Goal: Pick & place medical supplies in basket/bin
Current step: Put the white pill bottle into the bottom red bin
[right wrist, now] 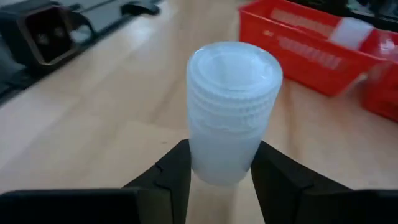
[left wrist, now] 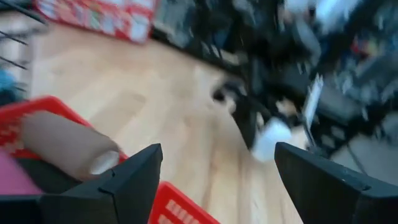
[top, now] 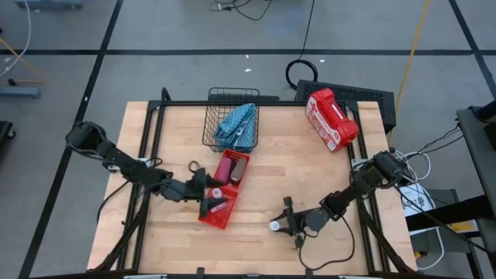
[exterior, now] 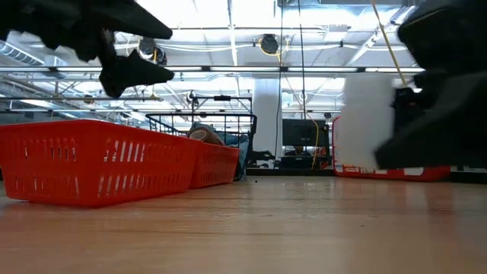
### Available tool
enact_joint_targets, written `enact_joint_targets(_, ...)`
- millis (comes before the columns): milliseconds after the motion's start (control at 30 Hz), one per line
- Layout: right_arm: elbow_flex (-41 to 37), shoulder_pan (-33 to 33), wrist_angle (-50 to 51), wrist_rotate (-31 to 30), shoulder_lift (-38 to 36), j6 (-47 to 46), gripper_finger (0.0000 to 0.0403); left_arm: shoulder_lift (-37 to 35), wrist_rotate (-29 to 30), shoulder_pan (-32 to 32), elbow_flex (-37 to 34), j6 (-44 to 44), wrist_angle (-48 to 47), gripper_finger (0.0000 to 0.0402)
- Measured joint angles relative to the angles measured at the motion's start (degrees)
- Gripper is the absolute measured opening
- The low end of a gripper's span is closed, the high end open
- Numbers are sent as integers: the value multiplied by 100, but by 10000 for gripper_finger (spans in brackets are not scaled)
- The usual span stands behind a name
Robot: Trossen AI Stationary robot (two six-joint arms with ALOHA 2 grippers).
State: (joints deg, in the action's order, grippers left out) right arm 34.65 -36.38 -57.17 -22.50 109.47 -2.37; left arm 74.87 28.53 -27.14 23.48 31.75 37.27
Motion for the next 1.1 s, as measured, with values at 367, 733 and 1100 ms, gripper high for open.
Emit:
enact_joint_targets(367, 0, 944, 632, 24, -369, 6, 128, 892, -1190, 612, 3445, -1017, -5046, 321)
enact_joint_targets(733, 575, 1641, 1083, 479, -369, 332, 128, 2609, -1794, 1118, 5235, -2295, -5721, 321)
enact_joint_targets(1100, 623, 1764, 1073, 479, -371, 505, 128, 3065, -1948, 1255, 5408, -2307, -6005, 321)
